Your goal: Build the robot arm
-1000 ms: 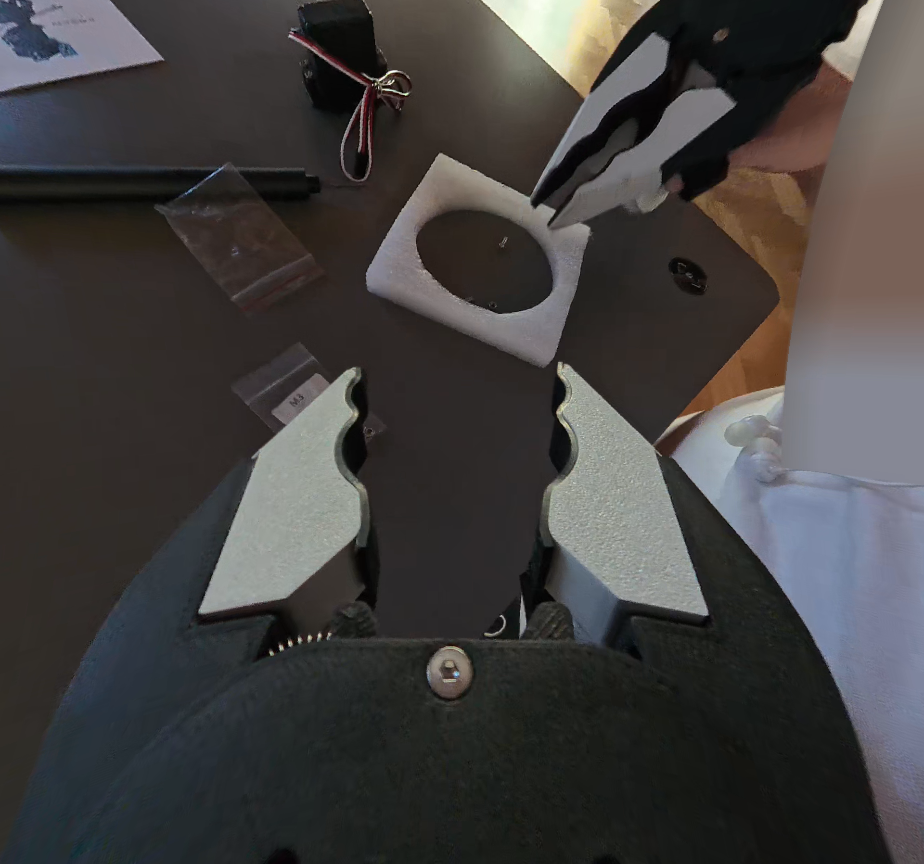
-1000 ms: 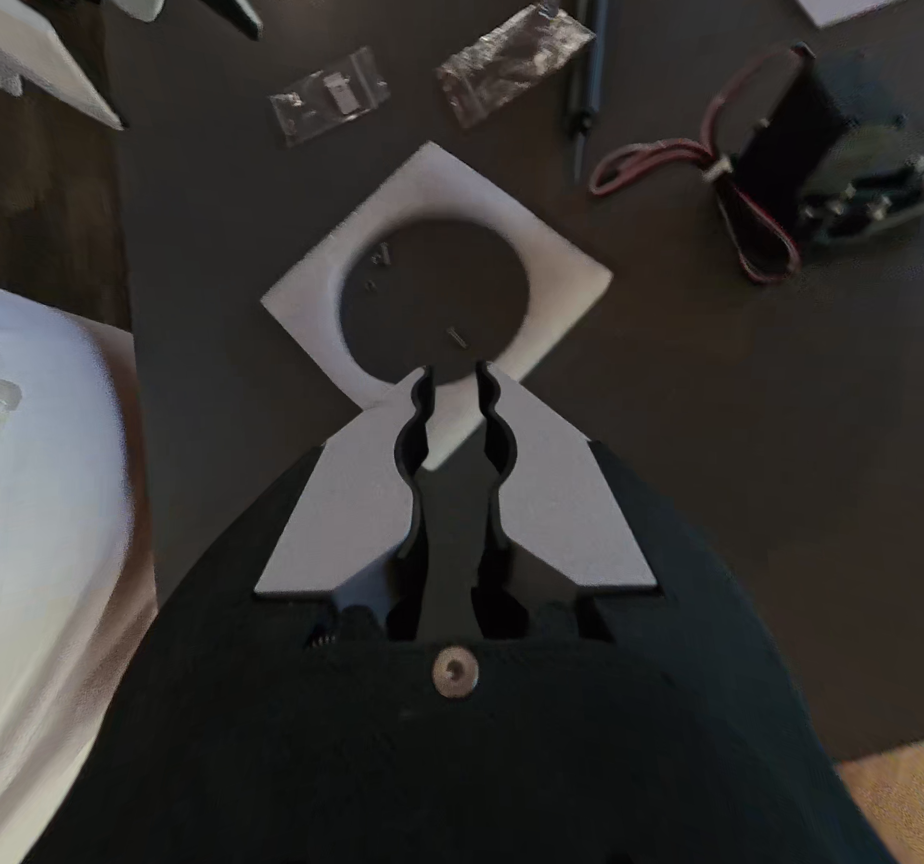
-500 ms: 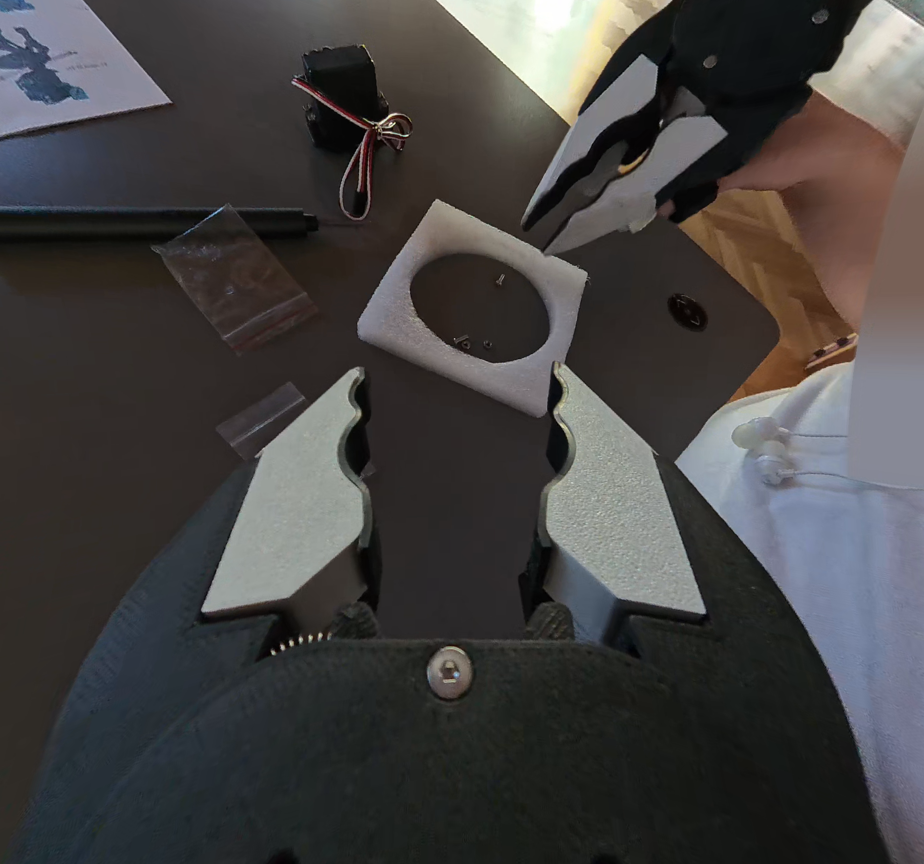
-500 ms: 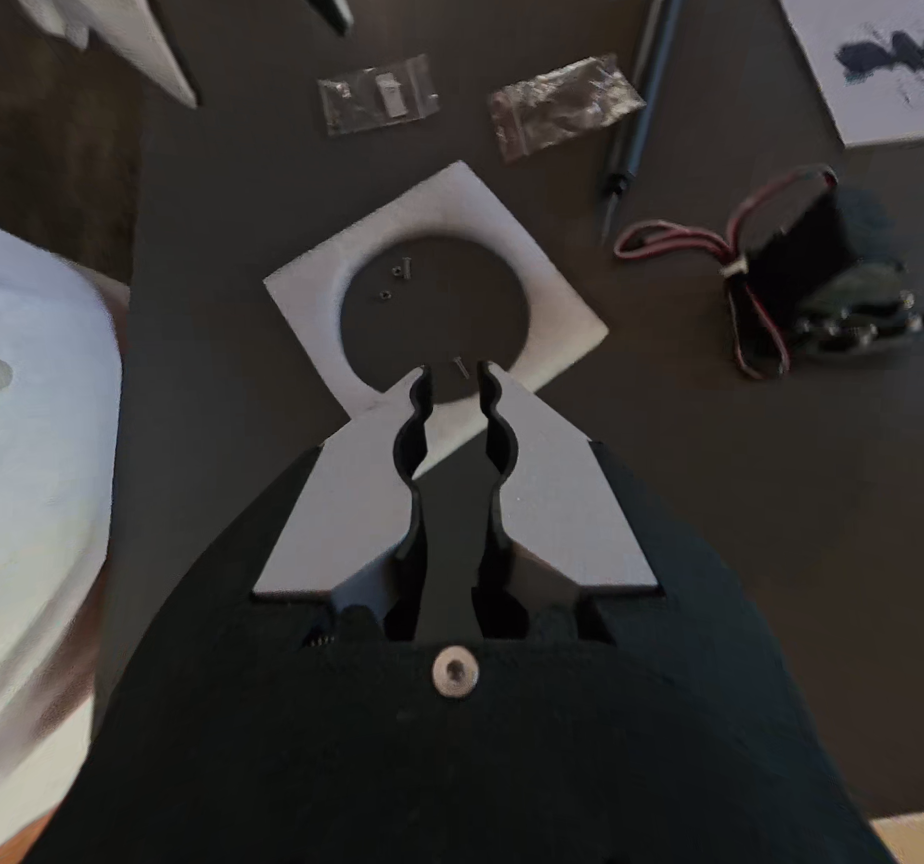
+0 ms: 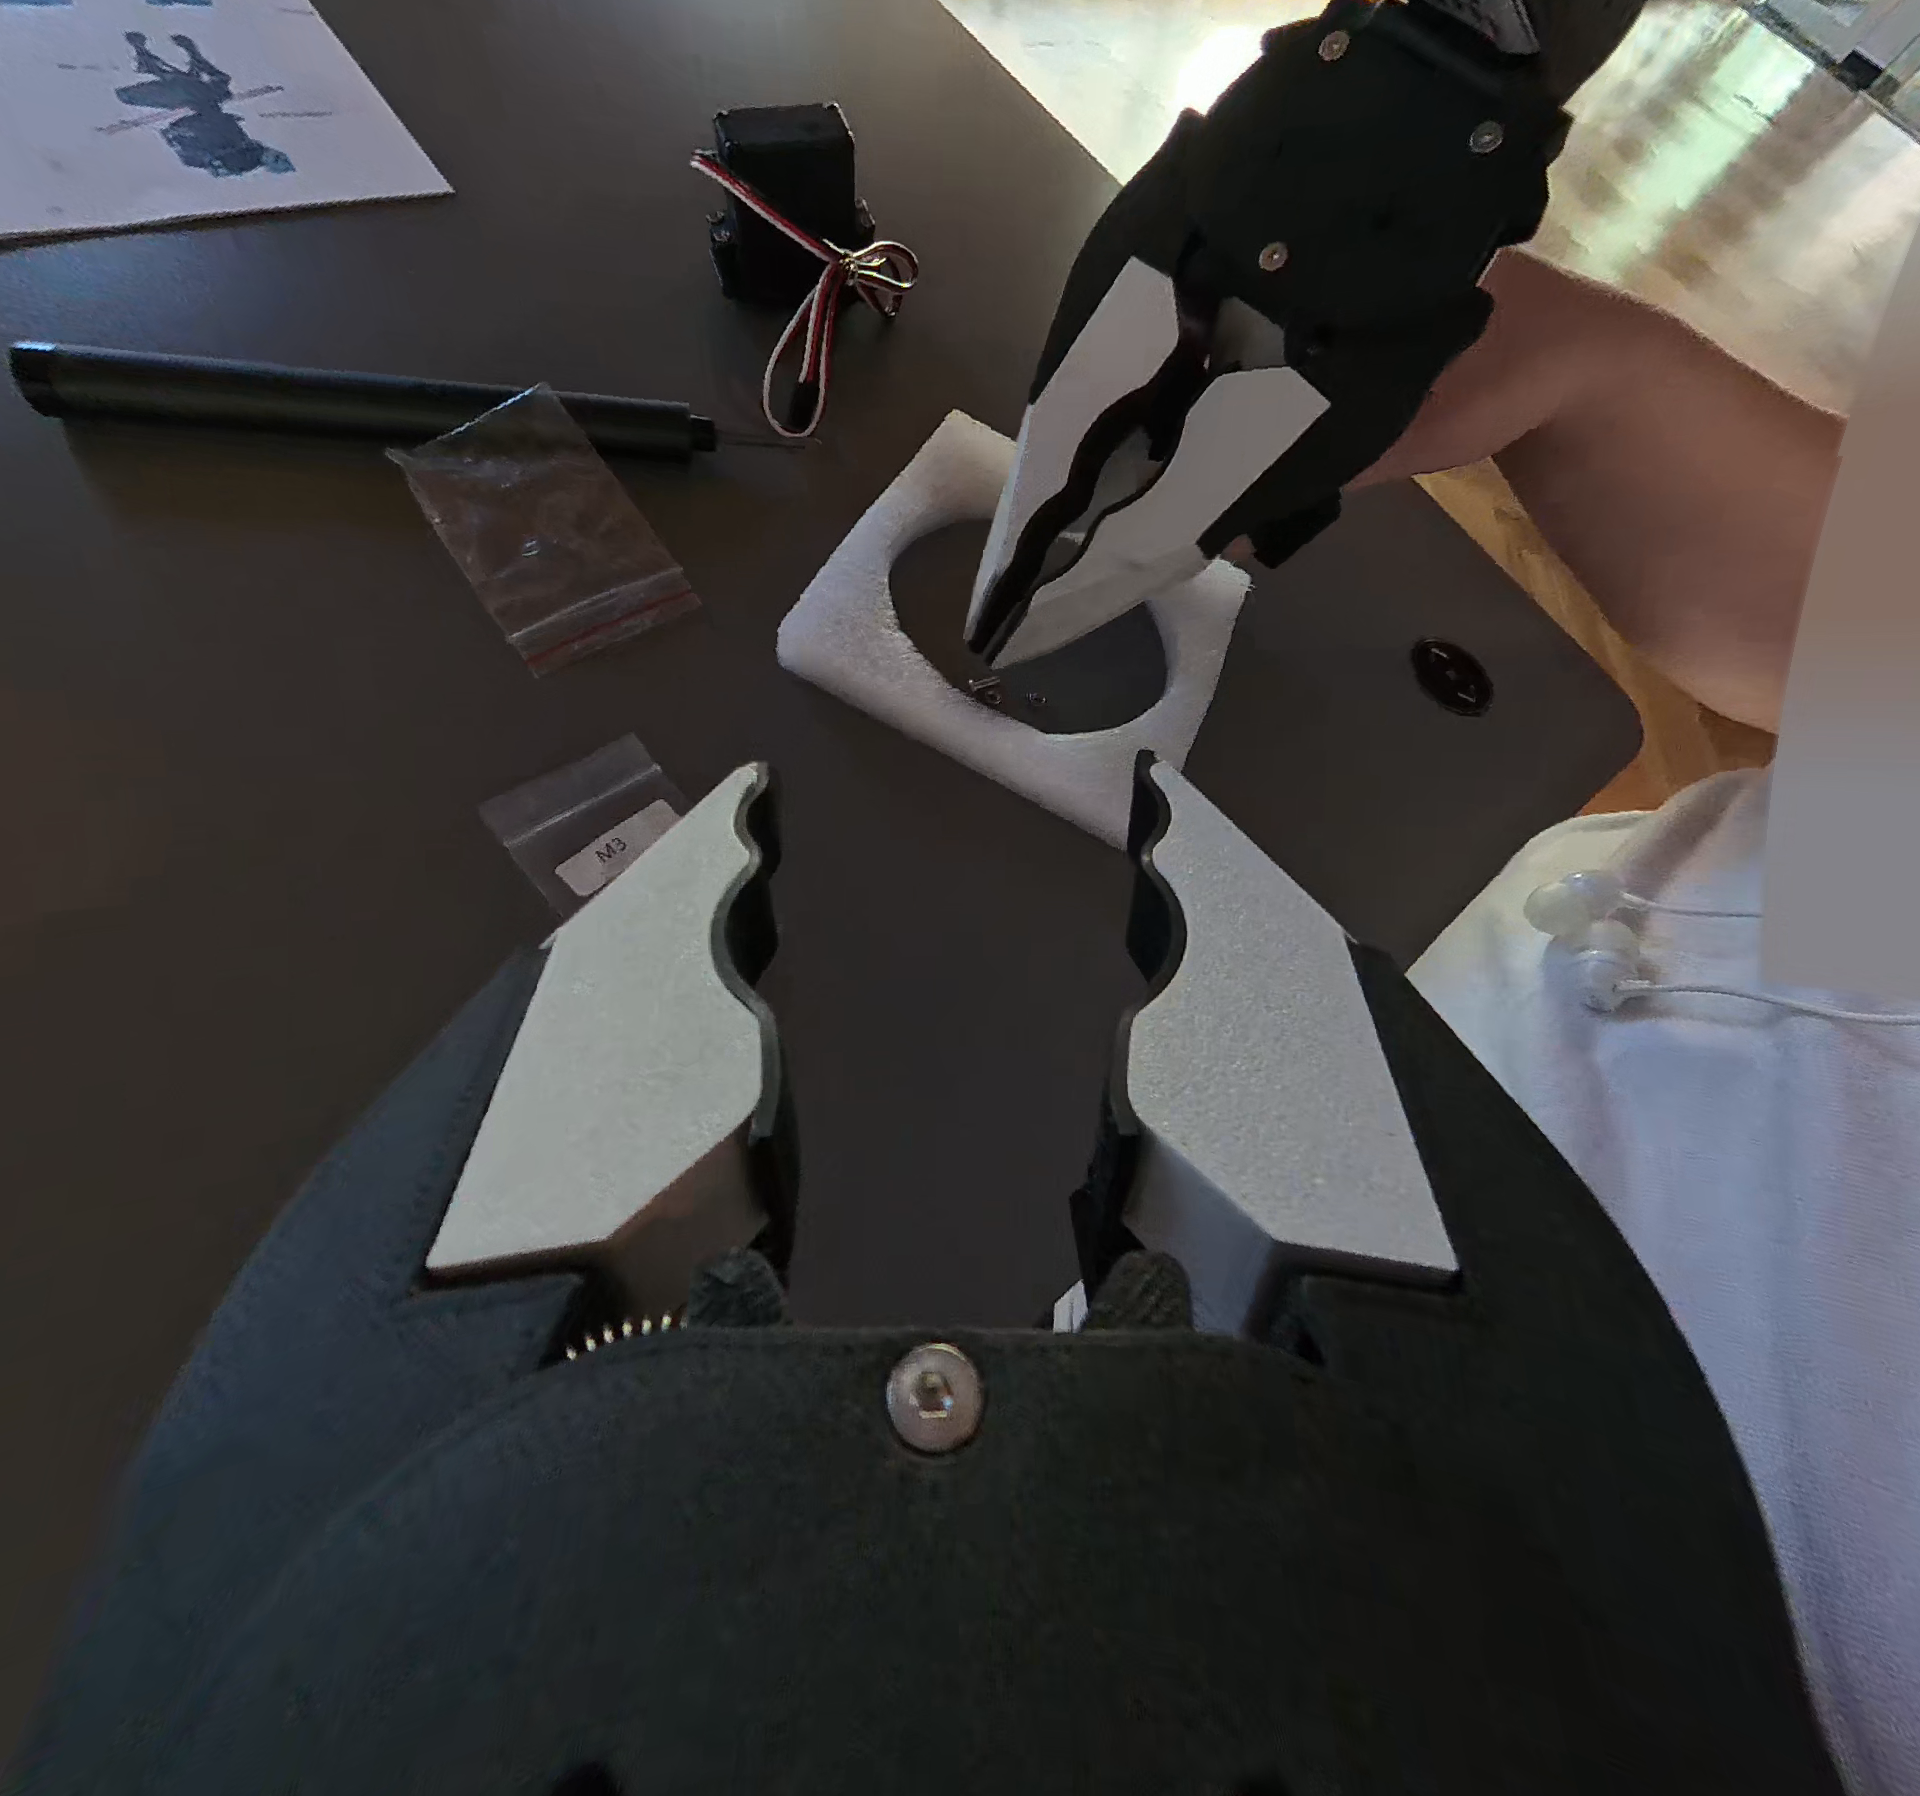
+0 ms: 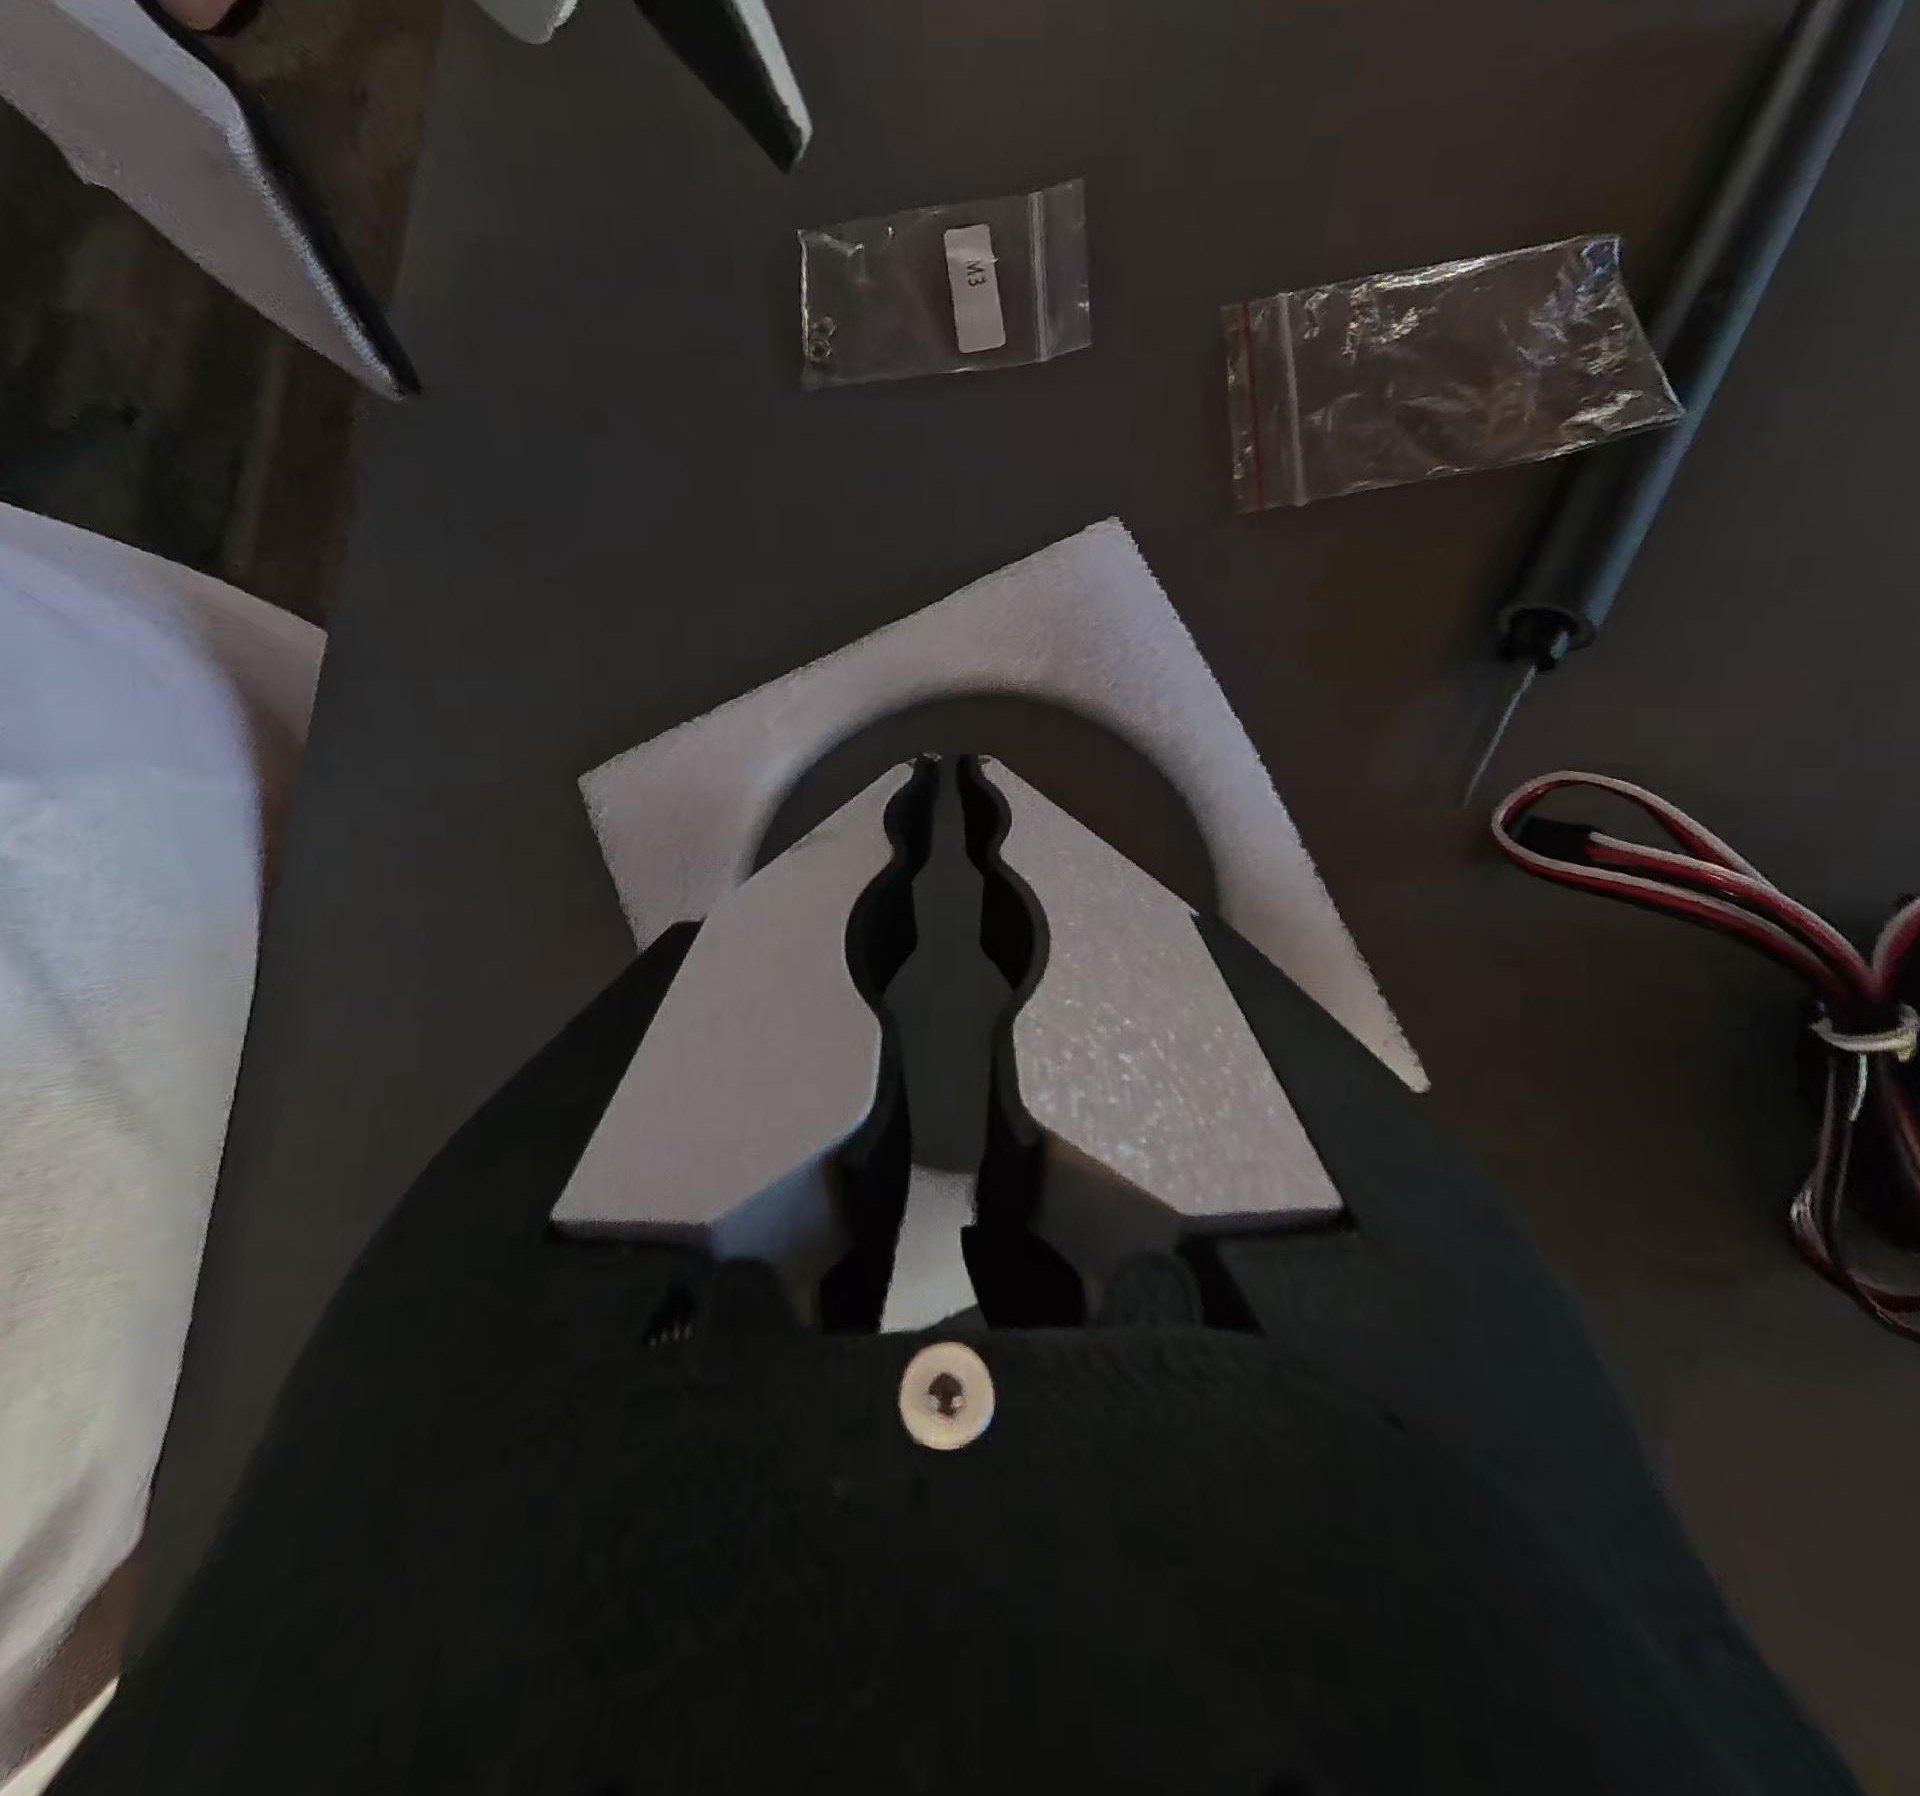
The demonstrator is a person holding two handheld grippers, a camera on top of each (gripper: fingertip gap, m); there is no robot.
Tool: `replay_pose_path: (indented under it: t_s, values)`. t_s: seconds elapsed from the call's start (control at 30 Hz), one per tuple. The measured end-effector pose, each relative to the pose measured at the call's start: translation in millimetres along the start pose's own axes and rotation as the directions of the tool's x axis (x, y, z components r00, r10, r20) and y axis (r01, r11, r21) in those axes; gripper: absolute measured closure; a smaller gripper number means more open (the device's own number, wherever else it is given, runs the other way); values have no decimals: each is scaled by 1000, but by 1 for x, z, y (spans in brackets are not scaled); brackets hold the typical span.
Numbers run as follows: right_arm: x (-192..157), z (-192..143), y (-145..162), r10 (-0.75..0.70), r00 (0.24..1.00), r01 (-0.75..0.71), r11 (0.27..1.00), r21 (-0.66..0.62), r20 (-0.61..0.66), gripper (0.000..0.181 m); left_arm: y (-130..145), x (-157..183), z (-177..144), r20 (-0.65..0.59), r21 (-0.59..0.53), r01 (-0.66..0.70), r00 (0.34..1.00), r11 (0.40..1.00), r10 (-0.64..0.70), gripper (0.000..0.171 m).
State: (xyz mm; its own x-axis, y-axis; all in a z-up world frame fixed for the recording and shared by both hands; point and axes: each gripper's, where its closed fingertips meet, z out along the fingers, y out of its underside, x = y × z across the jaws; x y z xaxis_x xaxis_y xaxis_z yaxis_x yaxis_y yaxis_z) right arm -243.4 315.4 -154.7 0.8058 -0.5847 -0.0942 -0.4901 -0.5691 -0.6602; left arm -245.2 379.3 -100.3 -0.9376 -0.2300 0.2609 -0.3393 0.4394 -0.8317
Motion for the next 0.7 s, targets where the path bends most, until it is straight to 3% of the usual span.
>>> replay_pose_path:
  t_s: [0.43, 0.57, 0.7]
  values:
    - [0, 7, 1, 21, 1000, -21, 999, -30, -7, 178, 0, -3, -2, -4, 15, 11, 1000, 1000, -11, 107]
    - [6, -14, -11, 97, 995, -95, 990, 106, -13, 178, -2, -6, -3, -5, 13, 11, 1000, 1000, -11, 107]
    - [12, -48, -24, 260, 963, -270, 908, 321, 75, 178, -7, -6, 0, -43, 40, 31, 999, 999, -30, 111]
